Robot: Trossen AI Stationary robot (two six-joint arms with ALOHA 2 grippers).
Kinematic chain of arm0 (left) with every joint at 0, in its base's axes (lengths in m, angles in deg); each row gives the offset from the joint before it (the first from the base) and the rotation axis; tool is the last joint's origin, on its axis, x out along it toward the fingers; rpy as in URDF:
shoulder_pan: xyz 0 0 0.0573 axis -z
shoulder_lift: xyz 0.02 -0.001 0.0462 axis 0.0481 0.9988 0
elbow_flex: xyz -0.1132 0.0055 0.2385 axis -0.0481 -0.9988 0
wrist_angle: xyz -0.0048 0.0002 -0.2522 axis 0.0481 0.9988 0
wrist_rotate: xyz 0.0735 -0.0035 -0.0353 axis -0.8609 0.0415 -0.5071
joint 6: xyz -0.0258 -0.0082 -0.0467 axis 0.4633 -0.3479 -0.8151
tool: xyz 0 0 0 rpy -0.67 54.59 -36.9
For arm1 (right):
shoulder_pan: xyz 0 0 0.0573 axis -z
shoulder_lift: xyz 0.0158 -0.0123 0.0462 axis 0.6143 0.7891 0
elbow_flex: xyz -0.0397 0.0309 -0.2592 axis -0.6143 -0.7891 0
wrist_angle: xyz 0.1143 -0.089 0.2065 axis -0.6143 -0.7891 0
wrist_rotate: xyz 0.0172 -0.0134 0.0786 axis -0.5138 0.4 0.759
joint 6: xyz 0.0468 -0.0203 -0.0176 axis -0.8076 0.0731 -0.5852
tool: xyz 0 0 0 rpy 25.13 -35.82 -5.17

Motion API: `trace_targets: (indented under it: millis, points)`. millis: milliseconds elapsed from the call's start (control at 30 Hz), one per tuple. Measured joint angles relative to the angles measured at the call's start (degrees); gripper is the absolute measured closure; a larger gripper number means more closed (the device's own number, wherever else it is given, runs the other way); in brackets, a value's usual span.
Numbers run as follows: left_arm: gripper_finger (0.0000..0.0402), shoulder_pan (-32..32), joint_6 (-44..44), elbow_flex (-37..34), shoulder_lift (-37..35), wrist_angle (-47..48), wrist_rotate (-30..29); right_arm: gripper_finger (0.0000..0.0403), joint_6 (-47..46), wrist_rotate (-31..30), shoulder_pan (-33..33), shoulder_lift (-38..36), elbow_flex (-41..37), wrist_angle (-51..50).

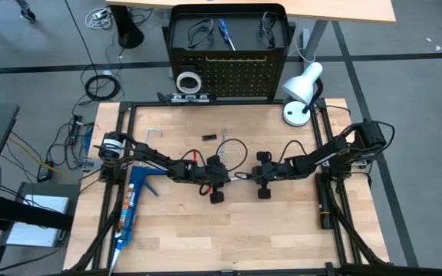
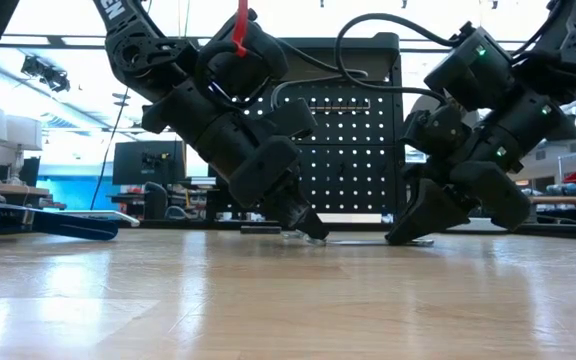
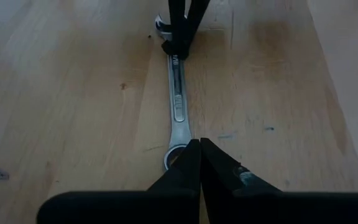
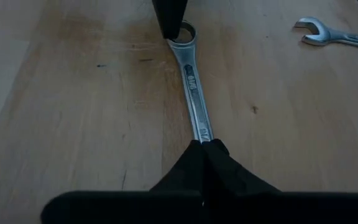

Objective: Hang tools onto peg board
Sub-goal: Hang the right wrench on the pegboard, then hang the bottom wrench on the pegboard

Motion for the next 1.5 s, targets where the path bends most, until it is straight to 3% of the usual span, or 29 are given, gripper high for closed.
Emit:
trace_targets:
  millis: [267, 500, 800, 1033, 1267, 1500]
  points:
    - [0.0392, 0.03, 0.57, 0.00, -0.51, 1.37, 0.50, 0.0372, -0.22, -0.77, 0.04, -5.02, -0.24, -1.32]
    - [0.0392, -0.36, 0.56, 0.13, -0.64, 3.84, 0.84, 0.0289, -0.48, -1.05, 0.15, -10.05, -0.17, -7.31]
    - [0.0392, -0.68, 0.65, 0.09, -0.62, 4.38, 1.07, 0.0179, -3.70, 2.27, 0.12, -9.53, -0.07, -8.76]
    - [0.0392, -0.68, 0.74, 0.07, -0.57, 4.33, 0.88, 0.0123, -4.09, 2.16, 0.12, -7.94, -0.02, -9.33]
    - [0.0392, -0.70, 1.00, 0.04, -0.55, 4.18, 0.85, 0.0123, -3.35, 1.93, -0.03, -3.15, 0.20, -5.23]
    - [0.0392, -0.72, 1.00, 0.04, -0.55, 4.24, 0.85, 0.0175, -1.64, 2.06, -0.07, -3.06, 0.22, -4.78]
